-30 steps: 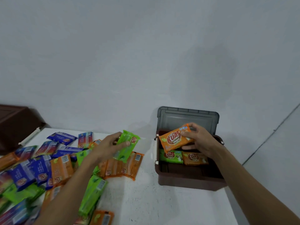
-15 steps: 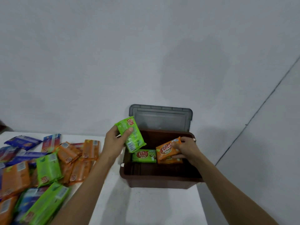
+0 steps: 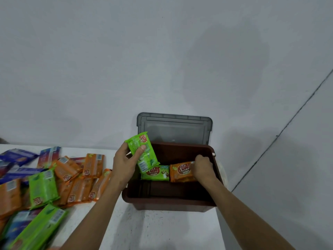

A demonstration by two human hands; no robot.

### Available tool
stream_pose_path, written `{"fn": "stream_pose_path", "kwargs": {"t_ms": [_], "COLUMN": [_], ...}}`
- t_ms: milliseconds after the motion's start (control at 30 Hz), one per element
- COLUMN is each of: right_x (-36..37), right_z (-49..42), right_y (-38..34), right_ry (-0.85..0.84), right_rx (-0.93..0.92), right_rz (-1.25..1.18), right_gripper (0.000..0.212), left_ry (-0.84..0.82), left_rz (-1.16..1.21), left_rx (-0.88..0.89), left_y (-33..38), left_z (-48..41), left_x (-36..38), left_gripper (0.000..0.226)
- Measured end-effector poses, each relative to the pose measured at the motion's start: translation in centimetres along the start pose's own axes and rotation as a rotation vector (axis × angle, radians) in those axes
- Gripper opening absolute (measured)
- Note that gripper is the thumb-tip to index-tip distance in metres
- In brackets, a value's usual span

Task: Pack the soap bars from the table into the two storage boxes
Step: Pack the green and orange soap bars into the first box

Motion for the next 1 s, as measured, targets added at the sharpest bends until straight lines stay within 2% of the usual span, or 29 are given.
{"fn": "stream_pose_path", "kwargs": {"t_ms": [267,400,467,533,633,800,933,1000], "right_x": [0.1,-0.6,-1.2,-2.1,-2.8,-3.1,-2.5,-2.1], "right_z": [0.4,1.0,1.3,1.8,3.1,4.4,4.3,4.3], "right_y": [0.1,-0.5,-1.0,-2.1,-3.7,-5.4,-5.6,-5.8], "right_ry": [0.005,0.140,0.177,0.061,-0.213,-0.689,-0.865,-0.907], "right_rx": [-0.091,-0.208,-0.281,-0.334,-0.341,-0.080,0.117,0.167], "right_rz": [0.083,0.132,0.027,-0.266,-0.704,-1.052,-1.341,-1.443], "right_gripper": [0.037,0.029,0.026,0.023,0.022,0.043,0.042,0.028], "left_ry": [-0.004,0.007,0.005,-0.014,-0.092,-0.275,-0.393,-0.455], "left_rz": [-0.007,0.042,0.046,0.026,0.019,0.023,0.040,0.058], "left_rx": [0.007,-0.021,-0.015,-0.002,-0.019,-0.034,-0.038,-0.063], "left_y": [0.1,0.2,0.4,0.5,0.8,1.9,2.7,2.9], "left_z": [0.1,0.1,0.0,-0.1,-0.3,-0.1,0.5,0.6], "left_x": [0.0,0.1,0.1,0.2,0.2,0.6,0.9,0.7], "left_gripper": [0.022,0.019,0.018,0.018,0.020,0.027,0.032,0.033]}}
Point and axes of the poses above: each hand's wrist, its own z-axis away from the middle knuckle, its own x-axis out of the palm, y = z × x, the point moved 1 cm from there along -z, towards the middle knuckle, and after that the axes turned 6 degrees about z, right-handed, at the moved point
